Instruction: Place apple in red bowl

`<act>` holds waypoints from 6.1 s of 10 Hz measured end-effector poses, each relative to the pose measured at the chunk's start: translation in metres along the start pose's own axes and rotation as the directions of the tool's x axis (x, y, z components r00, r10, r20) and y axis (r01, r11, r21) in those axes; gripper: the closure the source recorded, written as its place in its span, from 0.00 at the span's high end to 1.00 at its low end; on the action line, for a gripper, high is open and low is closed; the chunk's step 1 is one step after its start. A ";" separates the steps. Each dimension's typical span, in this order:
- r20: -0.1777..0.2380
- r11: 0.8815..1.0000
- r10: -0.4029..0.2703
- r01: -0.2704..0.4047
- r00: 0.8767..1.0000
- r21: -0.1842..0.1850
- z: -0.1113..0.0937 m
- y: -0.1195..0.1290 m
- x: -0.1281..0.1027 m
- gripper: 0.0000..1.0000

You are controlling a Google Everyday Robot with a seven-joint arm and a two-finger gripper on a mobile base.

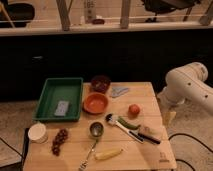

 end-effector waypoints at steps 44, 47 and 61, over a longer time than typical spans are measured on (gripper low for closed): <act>0.174 0.995 -0.055 0.070 0.983 -0.076 0.150 -0.049 -0.050 0.80; 0.178 0.993 -0.072 0.087 0.981 -0.077 0.158 -0.053 -0.052 0.80; 0.191 0.981 -0.133 0.156 0.973 -0.112 0.188 -0.054 -0.049 0.80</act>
